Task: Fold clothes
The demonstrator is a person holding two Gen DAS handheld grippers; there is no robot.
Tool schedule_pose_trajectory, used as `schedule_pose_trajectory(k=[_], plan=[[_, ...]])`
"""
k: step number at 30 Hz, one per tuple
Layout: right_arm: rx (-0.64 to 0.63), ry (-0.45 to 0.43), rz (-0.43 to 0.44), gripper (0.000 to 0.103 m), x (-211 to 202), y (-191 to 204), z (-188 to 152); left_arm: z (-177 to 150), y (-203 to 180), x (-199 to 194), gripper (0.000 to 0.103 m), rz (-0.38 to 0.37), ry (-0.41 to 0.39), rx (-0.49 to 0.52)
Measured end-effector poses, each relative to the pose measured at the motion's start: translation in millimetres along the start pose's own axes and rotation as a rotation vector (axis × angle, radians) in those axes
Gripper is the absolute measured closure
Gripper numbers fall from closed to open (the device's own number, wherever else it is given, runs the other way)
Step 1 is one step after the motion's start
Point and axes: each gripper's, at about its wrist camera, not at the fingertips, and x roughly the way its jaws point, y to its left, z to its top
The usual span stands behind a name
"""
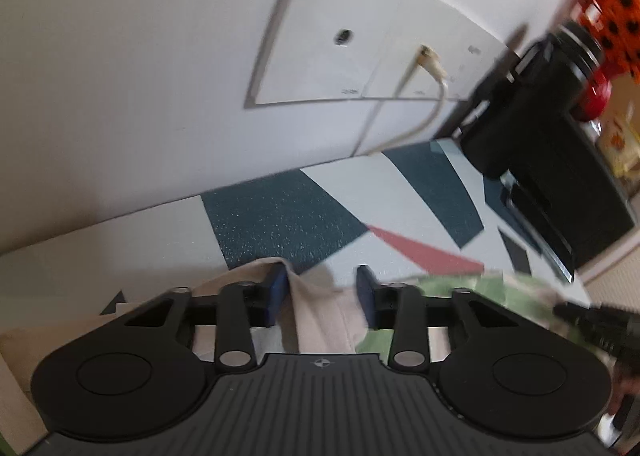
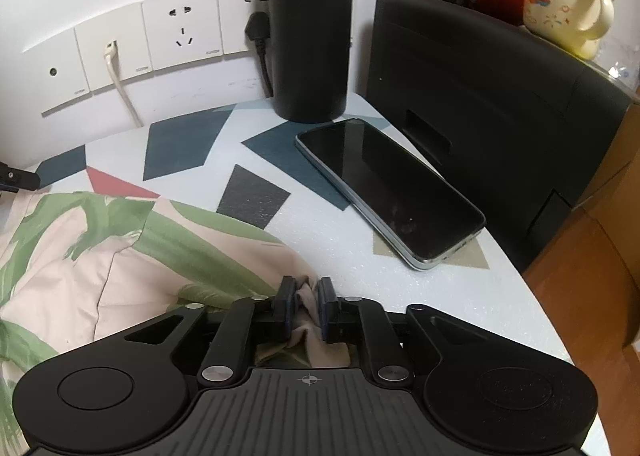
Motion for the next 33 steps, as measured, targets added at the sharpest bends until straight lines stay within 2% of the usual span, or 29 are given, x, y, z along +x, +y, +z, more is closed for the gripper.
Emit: schedule_pose_trajectory(k=[3,5,7,8,11,13,16,17,18,19,20,21,23,24,25,28,33], plan=[[0.006,-0.001,0.010,0.094,-1.7,-6.2,-0.2,1.8,0.3,-2.8,0.102,0.016,-0.048,0.025],[-0.015,-0.014,-0.031,0.095,-6.1,-6.9,-3.9,2.7,-0.4,0.2,0.102,0.019,-0.060,0.037],[-0.003,-0.018,-0.036,0.095,-8.2,-9.4,-8.6,3.1,-1.8,5.3,0.102,0.029,-0.063,0.052],[0.005,-0.017,-0.035,0.093,-8.2,-10.6,-10.5,2.5,-3.4,8.9,0.102,0.043,-0.062,0.068],[0.013,-0.028,-0.084,0.070,-5.4,-14.1,-8.8,1.0,-6.2,12.5,0.102,0.060,-0.086,0.090],[0.019,-0.032,-0.086,0.069,-4.6,-19.6,-8.4,0.4,-7.6,13.3,0.102,0.066,-0.090,0.102],[0.022,-0.044,-0.124,0.060,-7.0,-23.1,-9.1,3.6,-8.7,13.0,0.098,0.068,-0.065,0.114],[0.026,-0.050,-0.138,0.058,-8.9,-23.0,-9.3,5.1,-9.9,12.0,0.095,0.075,-0.054,0.121],[0.041,-0.060,-0.139,0.057,-12.0,-22.6,-8.7,6.1,-12.2,9.1,0.078,0.091,-0.049,0.135],[0.059,-0.072,-0.139,0.055,-15.3,-22.2,-8.1,6.3,-15.4,3.4,0.045,0.116,-0.059,0.155],[0.077,-0.085,-0.139,0.046,-18.7,-21.7,-7.4,5.3,-19.0,-6.7,0.032,0.141,-0.086,0.178],[0.097,-0.101,-0.145,0.033,-23.5,-20.4,-6.2,3.4,-21.2,-18.4,0.025,0.155,-0.116,0.195],[0.125,-0.125,-0.133,0.019,-31.6,-17.9,-4.1,-4.7,-19.1,-44.2,0.024,0.183,-0.144,0.199],[0.135,-0.130,-0.121,0.010,-35.6,-14.9,-3.4,-9.2,-17.6,-57.5,0.018,0.198,-0.154,0.199],[0.144,-0.134,-0.109,0.007,-39.6,-11.8,-2.7,-13.7,-16.1,-70.8,0.013,0.214,-0.165,0.198],[0.162,-0.143,-0.074,0.001,-51.1,-0.5,-1.7,-43.8,2.3,-123.0,0.009,0.274,-0.210,0.148],[0.150,-0.107,-0.022,0.001,-69.6,32.3,-7.4,-115.7,39.6,-206.9,0.004,0.375,-0.233,-0.022]])
